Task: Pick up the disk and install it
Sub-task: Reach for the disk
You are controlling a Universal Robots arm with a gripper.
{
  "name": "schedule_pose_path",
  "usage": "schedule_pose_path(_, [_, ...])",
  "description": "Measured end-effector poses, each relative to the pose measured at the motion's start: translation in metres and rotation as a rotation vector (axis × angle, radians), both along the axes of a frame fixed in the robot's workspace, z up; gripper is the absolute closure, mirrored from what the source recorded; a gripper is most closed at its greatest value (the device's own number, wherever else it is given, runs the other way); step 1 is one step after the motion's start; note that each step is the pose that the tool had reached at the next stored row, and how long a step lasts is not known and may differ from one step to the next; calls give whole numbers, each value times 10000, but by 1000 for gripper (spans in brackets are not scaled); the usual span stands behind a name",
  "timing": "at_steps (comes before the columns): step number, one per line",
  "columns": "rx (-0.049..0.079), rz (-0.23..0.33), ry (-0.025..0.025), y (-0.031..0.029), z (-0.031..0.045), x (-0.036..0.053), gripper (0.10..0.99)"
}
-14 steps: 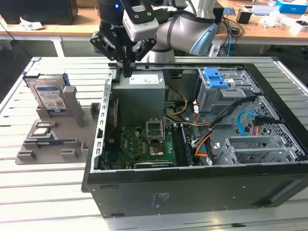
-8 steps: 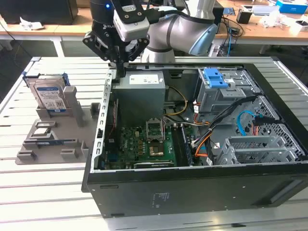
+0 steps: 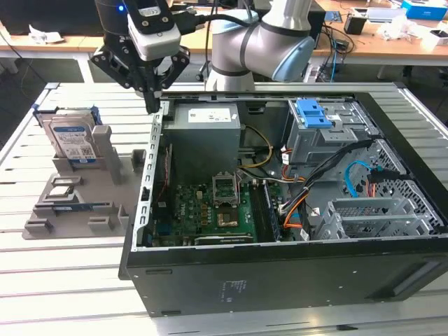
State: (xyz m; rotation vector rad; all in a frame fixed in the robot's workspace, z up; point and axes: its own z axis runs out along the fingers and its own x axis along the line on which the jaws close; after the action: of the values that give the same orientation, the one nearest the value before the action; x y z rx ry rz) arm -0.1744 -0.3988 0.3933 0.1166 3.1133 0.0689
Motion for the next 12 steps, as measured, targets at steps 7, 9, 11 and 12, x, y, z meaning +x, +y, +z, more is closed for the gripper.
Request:
schedule_pose_path(7, [-1,0,-2,0,0,-292,980])
schedule_pose_path(9, [0,0,-5,0,0,-365,980])
schedule_pose_path(11, [0,0,-6,0,0,-452,980])
schedule_pose_path(12, [0,1,-5,0,0,-502,980])
